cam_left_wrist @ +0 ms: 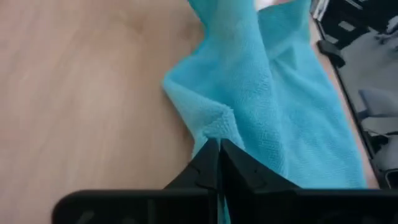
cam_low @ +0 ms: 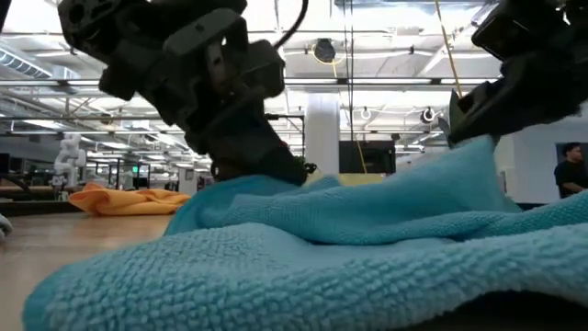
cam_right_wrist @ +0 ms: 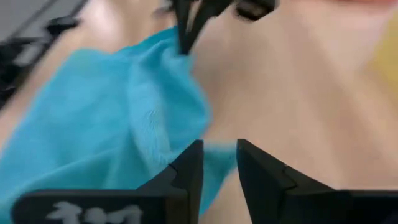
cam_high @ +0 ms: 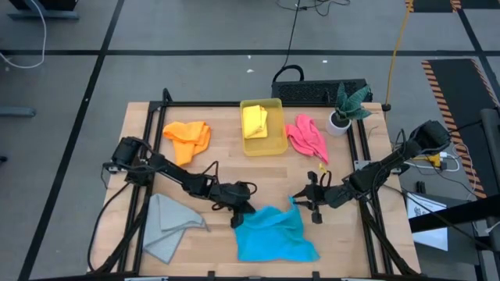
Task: Fold microfiber towels
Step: Fold the blue microfiber towel
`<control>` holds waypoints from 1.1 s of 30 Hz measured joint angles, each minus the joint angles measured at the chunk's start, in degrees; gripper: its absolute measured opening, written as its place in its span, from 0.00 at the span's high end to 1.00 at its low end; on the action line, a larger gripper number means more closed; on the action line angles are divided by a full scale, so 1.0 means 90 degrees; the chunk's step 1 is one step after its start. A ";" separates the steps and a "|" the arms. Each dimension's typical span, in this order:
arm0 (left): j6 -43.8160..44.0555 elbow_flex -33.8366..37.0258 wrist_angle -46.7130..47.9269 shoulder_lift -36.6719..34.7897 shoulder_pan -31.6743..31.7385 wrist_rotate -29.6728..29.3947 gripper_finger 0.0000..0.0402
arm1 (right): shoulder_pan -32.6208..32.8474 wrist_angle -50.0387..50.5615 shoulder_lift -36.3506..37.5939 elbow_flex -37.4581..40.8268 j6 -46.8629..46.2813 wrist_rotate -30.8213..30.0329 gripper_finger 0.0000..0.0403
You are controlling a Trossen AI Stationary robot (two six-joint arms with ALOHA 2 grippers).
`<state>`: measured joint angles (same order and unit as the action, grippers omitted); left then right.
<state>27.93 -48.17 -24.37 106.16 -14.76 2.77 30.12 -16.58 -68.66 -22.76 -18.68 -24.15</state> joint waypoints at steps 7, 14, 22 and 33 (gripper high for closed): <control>-0.1196 -0.0007 0.0790 -0.1115 -0.0187 -0.1827 0.99 | 0.0001 0.0011 0.0158 0.0000 0.0706 -0.1437 0.98; -0.3195 -0.0003 0.1026 -0.1698 -0.1144 -0.3939 0.99 | 0.0128 -0.0324 0.0358 -0.0005 0.1065 -0.1722 0.99; -0.3261 -0.0003 0.1217 -0.0697 -0.1860 -0.3213 0.99 | 0.0146 -0.0131 -0.0012 -0.0005 -0.0127 -0.0315 0.96; -0.2350 0.0006 0.1245 -0.0024 -0.1941 -0.2709 0.87 | -0.1281 -0.0173 -0.1034 -0.0005 -0.0672 -0.0239 0.74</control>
<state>6.78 -48.12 -13.16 105.95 -32.23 -21.61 18.60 -18.13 -77.97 -22.81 -24.74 -26.30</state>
